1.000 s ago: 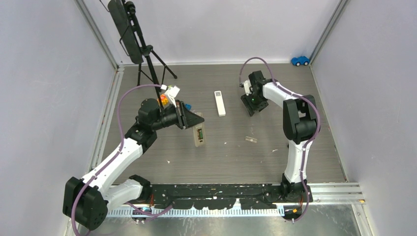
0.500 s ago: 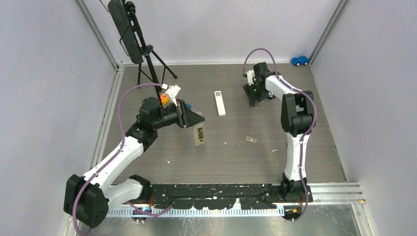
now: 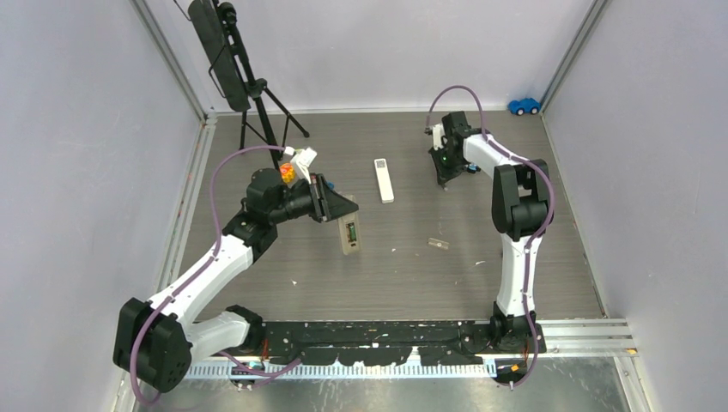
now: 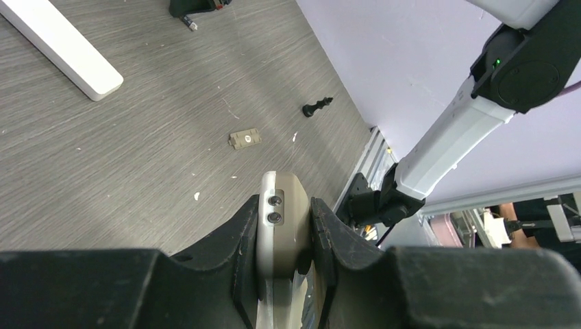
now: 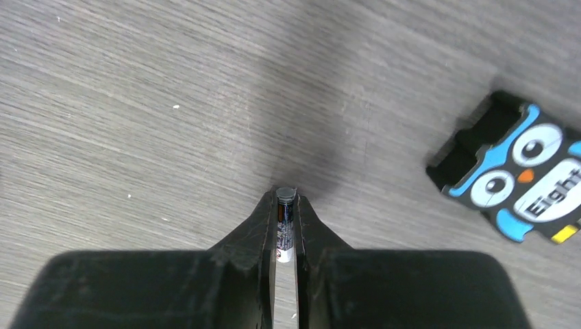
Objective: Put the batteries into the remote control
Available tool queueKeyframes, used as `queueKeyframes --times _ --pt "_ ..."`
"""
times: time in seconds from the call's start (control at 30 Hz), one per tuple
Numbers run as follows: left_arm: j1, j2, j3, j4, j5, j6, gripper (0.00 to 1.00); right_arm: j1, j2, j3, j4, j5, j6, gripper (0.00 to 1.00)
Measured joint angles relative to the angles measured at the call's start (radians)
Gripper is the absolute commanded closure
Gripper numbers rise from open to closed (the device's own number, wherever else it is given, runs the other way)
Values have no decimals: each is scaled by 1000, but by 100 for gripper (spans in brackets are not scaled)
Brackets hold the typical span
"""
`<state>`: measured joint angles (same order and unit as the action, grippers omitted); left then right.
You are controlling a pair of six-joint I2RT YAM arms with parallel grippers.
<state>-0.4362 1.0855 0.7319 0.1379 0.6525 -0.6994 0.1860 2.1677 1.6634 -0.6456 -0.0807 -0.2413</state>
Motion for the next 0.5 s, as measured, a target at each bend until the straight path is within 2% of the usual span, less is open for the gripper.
queueKeyframes --times 0.2,0.37,0.5 --pt "0 31 -2 45 -21 -81 100 1 -97 -134 49 -8 161 93" --pt "0 114 -28 190 -21 -231 100 43 -363 -327 81 -25 361 93" --pt "0 177 -71 307 -26 -376 100 202 -640 -410 112 23 488 93"
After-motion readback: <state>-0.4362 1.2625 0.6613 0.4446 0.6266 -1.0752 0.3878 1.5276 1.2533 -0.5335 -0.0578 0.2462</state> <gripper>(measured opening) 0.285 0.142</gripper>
